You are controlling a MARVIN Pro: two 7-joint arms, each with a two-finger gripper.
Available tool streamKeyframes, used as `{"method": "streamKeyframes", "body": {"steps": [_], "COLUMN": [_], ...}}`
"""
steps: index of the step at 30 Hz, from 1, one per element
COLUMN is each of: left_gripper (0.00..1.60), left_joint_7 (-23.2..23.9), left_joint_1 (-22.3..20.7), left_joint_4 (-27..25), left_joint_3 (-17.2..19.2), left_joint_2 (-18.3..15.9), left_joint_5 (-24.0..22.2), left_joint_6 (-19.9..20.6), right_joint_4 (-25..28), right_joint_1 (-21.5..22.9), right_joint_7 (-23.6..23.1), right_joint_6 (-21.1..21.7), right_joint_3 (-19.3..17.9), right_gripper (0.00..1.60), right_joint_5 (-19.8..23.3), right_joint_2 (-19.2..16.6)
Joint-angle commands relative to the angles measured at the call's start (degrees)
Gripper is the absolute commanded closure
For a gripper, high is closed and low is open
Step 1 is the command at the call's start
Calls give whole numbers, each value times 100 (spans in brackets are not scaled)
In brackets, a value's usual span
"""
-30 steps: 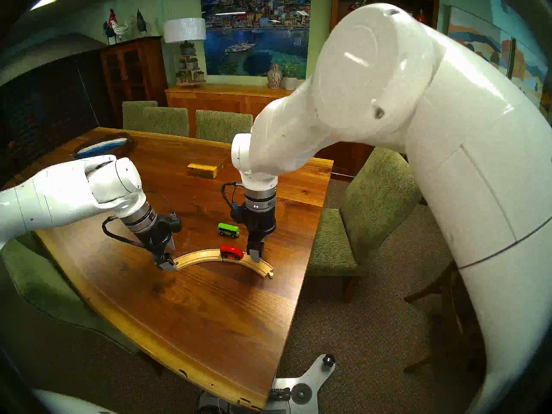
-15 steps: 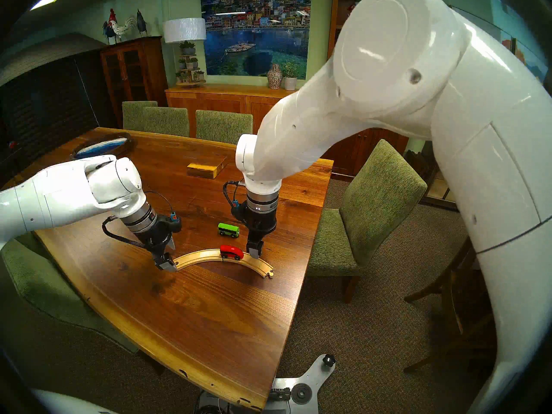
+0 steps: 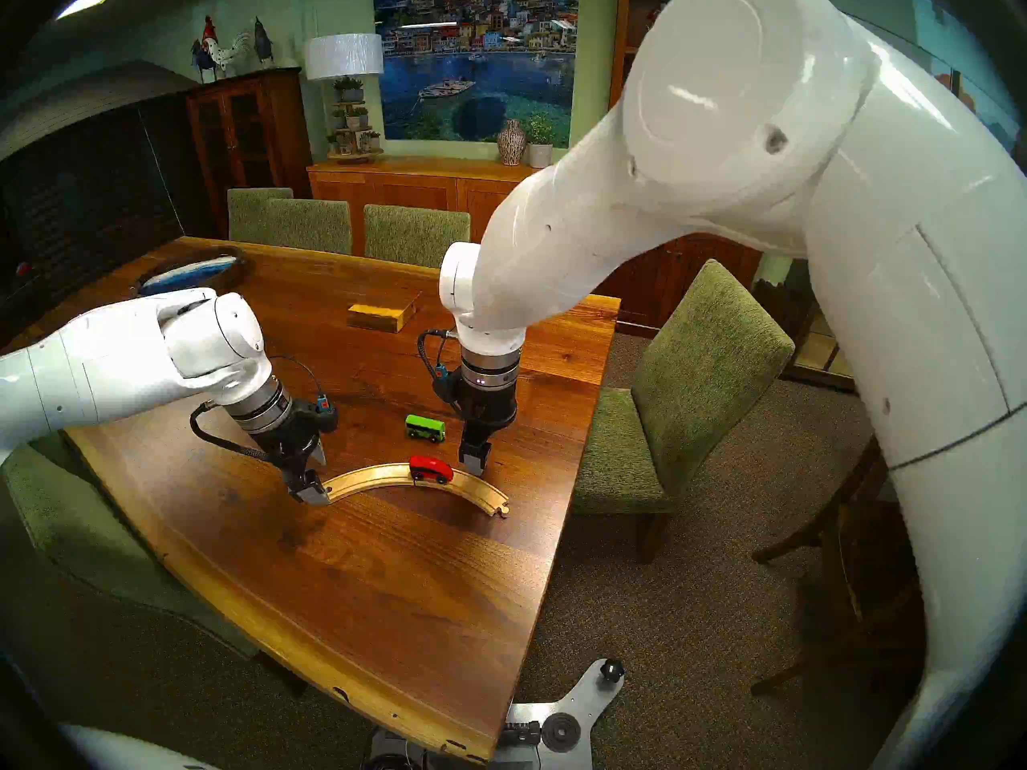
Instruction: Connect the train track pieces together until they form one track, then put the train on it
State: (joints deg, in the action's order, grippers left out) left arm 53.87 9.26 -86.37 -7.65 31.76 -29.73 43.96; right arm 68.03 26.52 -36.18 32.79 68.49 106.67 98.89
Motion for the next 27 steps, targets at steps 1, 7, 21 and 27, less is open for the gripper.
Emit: {"method": "streamKeyframes", "body": {"steps": [1, 7, 21, 27], "left_gripper": [0, 0, 0, 0], "left_joint_7": [2, 72, 357, 574], "left_joint_1": [-190, -258, -412, -447], "left_joint_4": [20, 306, 1398, 1982], "left_joint_3": [140, 147, 286, 337], "left_joint_2": [6, 286, 1266, 1683], "left_joint_5": [3, 72, 267, 315], "left_joint_6": [-14, -138, -821, -1192], "right_joint_4": [-135, -146, -156, -156], "right_joint_1": [150, 141, 126, 123], "right_joint_7": [-29, -47, -65, -62], "right_joint_6": [21, 29, 41, 45], "right_joint_3": [20, 12, -6, -12], "right_gripper": [0, 0, 0, 0], "right_joint_5": [-56, -77, -113, -122], "right_joint_2": [-4, -9, -20, -23]}}
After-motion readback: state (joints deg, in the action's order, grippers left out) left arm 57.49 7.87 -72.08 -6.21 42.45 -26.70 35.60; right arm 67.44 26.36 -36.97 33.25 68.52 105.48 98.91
